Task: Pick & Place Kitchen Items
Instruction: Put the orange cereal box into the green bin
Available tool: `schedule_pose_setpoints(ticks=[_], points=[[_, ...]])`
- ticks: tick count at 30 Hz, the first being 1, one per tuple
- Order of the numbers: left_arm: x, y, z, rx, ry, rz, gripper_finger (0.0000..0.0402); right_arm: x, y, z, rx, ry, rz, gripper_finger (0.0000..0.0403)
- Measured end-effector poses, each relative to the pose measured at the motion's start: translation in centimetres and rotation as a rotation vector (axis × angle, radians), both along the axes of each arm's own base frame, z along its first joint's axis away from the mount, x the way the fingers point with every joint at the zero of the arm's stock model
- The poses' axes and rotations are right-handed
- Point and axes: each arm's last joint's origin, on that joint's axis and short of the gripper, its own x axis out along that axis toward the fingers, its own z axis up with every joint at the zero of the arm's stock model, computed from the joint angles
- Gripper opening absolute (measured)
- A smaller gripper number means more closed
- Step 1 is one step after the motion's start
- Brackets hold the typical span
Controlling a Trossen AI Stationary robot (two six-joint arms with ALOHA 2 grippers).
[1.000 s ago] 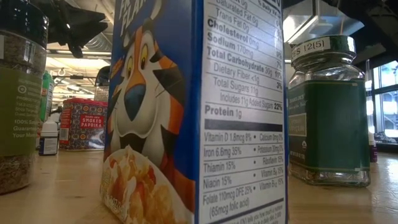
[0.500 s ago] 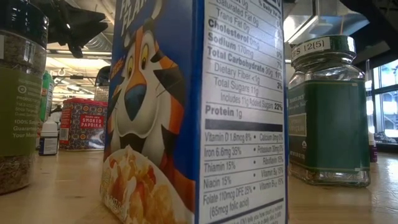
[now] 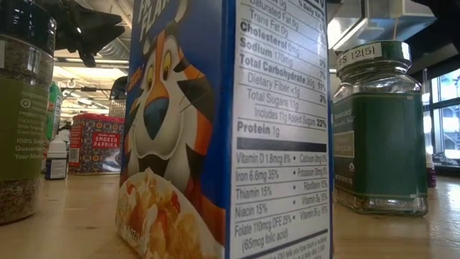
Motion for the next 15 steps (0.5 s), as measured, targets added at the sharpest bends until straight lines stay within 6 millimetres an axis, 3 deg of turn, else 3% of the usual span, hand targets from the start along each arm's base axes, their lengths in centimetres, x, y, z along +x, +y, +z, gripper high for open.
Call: schedule_pose_setpoints(ticks=[8, 15], points=[[0.0, 0.0, 0.0, 0.000, 0.000, 0.000, 0.0128, -0.1, 2.9, 0.0, 0.000, -0.001, 0.053, 0.0217], [0.0, 0.0, 0.0, 0.000, 0.000, 0.000, 0.0128, -0.2, 4.4, 0.0, -0.063, -0.012, 0.012, 0.0290]])
